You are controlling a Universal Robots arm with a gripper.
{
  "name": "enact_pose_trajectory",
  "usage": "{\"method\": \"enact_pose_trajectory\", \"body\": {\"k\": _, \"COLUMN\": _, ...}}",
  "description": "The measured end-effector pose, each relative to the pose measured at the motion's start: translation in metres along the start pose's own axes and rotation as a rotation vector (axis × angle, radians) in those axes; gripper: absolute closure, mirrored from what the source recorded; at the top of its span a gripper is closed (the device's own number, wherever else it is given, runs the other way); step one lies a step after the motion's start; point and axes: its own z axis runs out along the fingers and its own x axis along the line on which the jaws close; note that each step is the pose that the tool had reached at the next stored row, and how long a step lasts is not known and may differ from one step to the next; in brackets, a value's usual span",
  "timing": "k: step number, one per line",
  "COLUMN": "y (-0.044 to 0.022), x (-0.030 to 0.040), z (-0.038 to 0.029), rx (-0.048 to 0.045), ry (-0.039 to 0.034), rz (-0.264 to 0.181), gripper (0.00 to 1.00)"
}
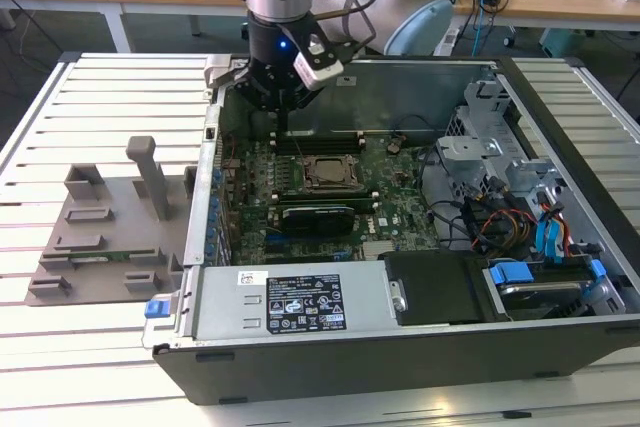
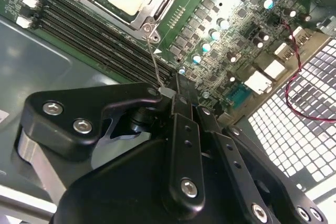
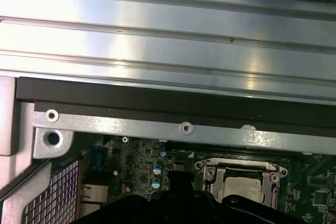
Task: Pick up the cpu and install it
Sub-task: 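Install the first cpu locking lever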
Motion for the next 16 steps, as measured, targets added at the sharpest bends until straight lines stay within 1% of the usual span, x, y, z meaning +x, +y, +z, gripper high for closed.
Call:
{"method": "enact_pose_trajectory", "body": {"k": 5, "y": -0.0005, "x": -0.0051, "z": 0.0, "rx": 0.0, "ry": 0.0, "rz": 0.0, "gripper": 0.89}}
{"method": "enact_pose_trajectory", "body": {"k": 9, "y": -0.0013, "x": -0.0141, "z": 0.0001, "rx": -0.0001, "ry": 0.0005, "rz": 0.0, "gripper": 0.89}}
{"method": "enact_pose_trajectory", "body": {"k": 12, "y": -0.0021, "x": -0.0226, "z": 0.0002, "rx": -0.0002, "ry": 0.0015, "rz": 0.0, "gripper": 0.89}}
{"method": "enact_pose_trajectory", "body": {"k": 14, "y": -0.0023, "x": -0.0255, "z": 0.0002, "rx": -0.0002, "ry": 0.0019, "rz": 0.0, "gripper": 0.89}}
{"method": "enact_pose_trajectory", "body": {"k": 16, "y": -0.0028, "x": -0.031, "z": 0.0003, "rx": -0.0003, "ry": 0.0027, "rz": 0.0, "gripper": 0.89}}
